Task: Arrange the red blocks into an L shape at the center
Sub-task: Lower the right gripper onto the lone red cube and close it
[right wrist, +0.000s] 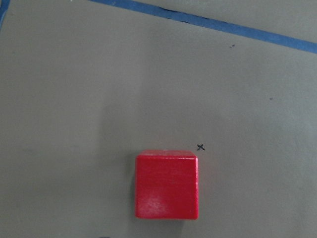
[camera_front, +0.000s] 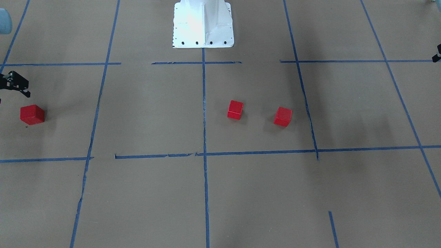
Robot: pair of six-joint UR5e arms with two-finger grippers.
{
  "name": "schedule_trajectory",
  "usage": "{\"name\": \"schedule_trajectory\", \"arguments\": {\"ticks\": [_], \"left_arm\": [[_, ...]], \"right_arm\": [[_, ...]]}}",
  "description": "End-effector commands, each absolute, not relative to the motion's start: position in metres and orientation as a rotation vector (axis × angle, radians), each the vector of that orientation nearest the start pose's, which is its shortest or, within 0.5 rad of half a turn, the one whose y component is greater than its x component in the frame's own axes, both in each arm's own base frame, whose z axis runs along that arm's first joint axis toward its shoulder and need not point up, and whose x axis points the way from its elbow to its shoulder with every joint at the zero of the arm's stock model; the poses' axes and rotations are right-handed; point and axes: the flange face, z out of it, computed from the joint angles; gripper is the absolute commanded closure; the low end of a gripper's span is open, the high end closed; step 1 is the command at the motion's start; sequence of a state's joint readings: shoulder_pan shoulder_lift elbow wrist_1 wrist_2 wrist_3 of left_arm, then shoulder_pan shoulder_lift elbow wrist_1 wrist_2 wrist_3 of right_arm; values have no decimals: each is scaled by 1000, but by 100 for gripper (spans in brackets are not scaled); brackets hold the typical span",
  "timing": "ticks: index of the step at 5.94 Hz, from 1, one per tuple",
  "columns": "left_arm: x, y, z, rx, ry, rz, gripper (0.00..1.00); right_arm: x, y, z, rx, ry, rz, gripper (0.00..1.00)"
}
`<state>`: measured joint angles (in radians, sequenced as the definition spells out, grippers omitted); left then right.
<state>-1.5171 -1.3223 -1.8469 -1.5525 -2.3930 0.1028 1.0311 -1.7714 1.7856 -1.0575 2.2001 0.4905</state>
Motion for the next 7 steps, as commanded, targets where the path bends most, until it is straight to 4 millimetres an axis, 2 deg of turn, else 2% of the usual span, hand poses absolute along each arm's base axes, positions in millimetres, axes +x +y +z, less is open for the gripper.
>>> {"name": "schedule_trajectory", "arguments": {"ticks": [1,4,5,6,7], "left_arm": [[-39,-390,630,29,823,151,0],[-39,-391,630,30,823,152,0],[-39,-391,629,33,822,153,0],[-39,-390,630,32,823,153,0],[-39,-391,629,33,822,153,0]], "right_arm": [[-185,-427,602,126,-781,-238,0],[-213,-441,630,74,-762,-255,0],[-214,-442,633,70,-760,-254,6],[-213,-441,634,66,-761,-254,65],[-213,-441,628,75,-767,-257,81]]}}
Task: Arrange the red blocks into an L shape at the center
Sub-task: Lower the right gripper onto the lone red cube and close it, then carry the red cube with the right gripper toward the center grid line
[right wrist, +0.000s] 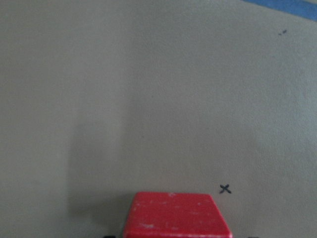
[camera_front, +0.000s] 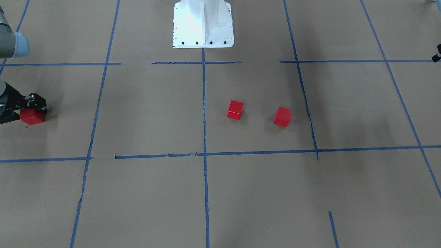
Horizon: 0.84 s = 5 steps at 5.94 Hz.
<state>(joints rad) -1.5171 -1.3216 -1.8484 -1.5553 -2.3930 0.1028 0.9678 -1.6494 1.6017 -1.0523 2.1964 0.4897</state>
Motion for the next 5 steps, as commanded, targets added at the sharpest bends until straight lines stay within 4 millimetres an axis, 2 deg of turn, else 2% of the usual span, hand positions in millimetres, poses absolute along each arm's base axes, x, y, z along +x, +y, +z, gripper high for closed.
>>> {"name": "schedule_trajectory", "arguments": {"ticks": [1,2,3,4,5], "left_arm": [[-39,-391,630,32,823,153,0],[-39,-391,630,32,823,153,0],[-39,-391,630,32,823,153,0],[-39,-391,630,32,823,153,0],[-39,-391,629,33,822,153,0]], "right_arm": [[-213,-442,605,105,-787,-265,85],[-214,-443,582,131,-808,-264,85],[-224,-449,551,136,-843,-200,85],[-276,-460,507,124,-895,-168,84],[-354,-461,446,65,-925,-104,84]]}}
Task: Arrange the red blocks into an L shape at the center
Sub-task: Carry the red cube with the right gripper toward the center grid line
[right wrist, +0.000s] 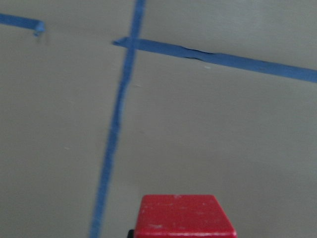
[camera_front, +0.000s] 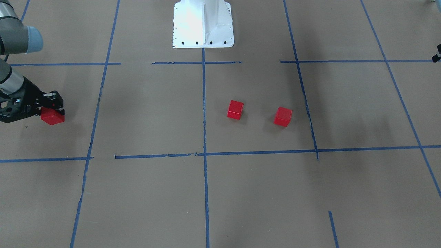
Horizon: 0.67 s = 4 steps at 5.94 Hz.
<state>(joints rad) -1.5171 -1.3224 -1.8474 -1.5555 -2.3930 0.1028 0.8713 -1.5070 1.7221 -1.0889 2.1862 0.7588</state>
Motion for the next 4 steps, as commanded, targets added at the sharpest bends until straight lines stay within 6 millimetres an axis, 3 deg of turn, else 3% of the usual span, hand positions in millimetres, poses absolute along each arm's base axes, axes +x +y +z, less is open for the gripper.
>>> {"name": "schedule_trajectory", "arguments": {"ticks": [1,2,4], "left_arm": [[-39,-392,629,36,822,154,0],[-39,-393,628,38,822,155,0],[-39,-393,630,33,822,153,0]], "right_arm": [[-420,-467,370,54,-889,-50,83],[-481,-452,299,3,-854,29,83],[-583,-422,221,-19,-851,152,82]]}}
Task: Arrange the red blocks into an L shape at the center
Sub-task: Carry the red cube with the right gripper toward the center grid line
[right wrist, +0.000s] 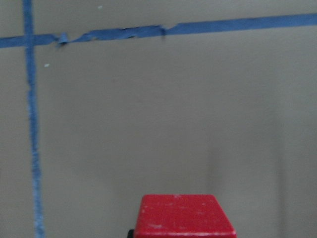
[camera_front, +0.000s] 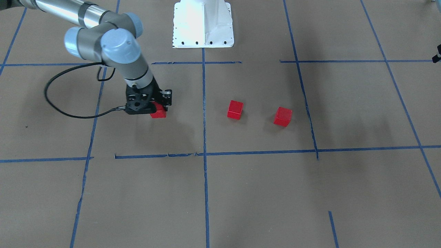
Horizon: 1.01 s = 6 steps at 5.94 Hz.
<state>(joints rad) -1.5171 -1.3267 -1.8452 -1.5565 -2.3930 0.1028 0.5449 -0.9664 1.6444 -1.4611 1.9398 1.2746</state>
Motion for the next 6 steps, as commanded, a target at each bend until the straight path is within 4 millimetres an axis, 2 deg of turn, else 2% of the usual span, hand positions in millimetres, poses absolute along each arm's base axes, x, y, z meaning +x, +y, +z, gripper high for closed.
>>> {"name": "schedule_trajectory", "arguments": {"ticks": [1,3,5,6], "left_arm": [[-39,-393,630,33,822,153,0],[-39,-393,632,30,824,152,0],[-39,-393,632,30,823,153,0],[-39,-393,633,28,823,153,0]], "right_arm": [[-613,-412,204,-18,-841,190,82],[-625,-398,206,-11,-830,184,82],[-639,-397,206,-13,-815,164,81],[-639,-397,206,-10,-815,158,81]]}}
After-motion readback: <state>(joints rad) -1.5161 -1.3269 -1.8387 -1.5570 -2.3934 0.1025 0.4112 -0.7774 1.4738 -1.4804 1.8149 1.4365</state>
